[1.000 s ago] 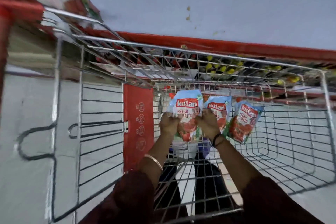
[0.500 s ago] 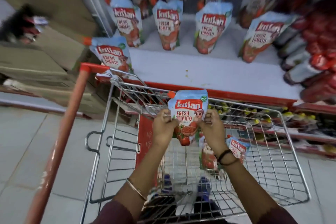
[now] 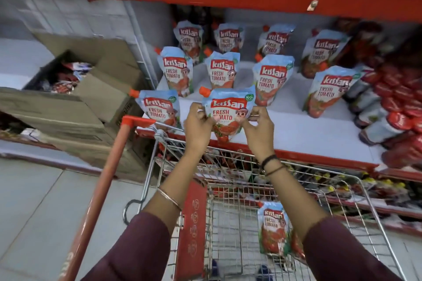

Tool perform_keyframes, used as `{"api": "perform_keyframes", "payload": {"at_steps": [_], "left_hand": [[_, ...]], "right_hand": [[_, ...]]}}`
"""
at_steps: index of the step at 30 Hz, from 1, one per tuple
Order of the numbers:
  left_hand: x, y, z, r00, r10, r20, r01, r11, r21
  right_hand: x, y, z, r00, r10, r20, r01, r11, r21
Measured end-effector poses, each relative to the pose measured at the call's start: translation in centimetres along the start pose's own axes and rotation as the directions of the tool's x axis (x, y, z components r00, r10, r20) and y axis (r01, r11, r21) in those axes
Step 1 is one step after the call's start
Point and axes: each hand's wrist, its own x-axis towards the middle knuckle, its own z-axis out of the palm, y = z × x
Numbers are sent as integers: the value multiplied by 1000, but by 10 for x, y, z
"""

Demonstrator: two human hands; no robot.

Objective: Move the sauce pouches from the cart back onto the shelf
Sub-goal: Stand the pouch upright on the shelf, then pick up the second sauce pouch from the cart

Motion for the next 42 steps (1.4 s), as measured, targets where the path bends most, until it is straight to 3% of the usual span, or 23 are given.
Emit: {"api": "perform_keyframes", "payload": {"at_steps": [9, 19, 25, 28, 31, 33, 37, 42], "left_hand": [[31, -42, -2, 994, -112, 20, 113, 991, -69], [32, -54, 1, 994, -80, 69, 88, 990, -112], [14, -55, 7, 996, -90, 2, 90, 987, -133], [-20, -60, 16, 987, -104, -120, 89, 988, -127], [-70, -72, 34, 971, -29, -235, 15, 998, -61], [-103, -86, 50, 981, -18, -191, 14, 1000, -23], [-154, -139, 86, 982, -184, 40, 181, 982, 62], [-188, -206, 130, 853, -472, 223, 441, 880, 177]], "right_hand": [[11, 38, 35, 997, 59, 40, -60, 998, 9], [8, 46, 36, 997, 62, 53, -59, 996, -60], [-2, 43, 33, 990, 106, 92, -103, 994, -39], [-17, 39, 16, 991, 113, 76, -113, 994, -15], [-46, 49, -13, 991, 130, 27, -129, 992, -10], [-72, 67, -36, 988, 156, 7, -156, 987, -29], [-128, 132, -77, 932, 362, 4, -360, 928, -97], [-164, 224, -124, 757, 648, -76, -651, 741, -167]]}}
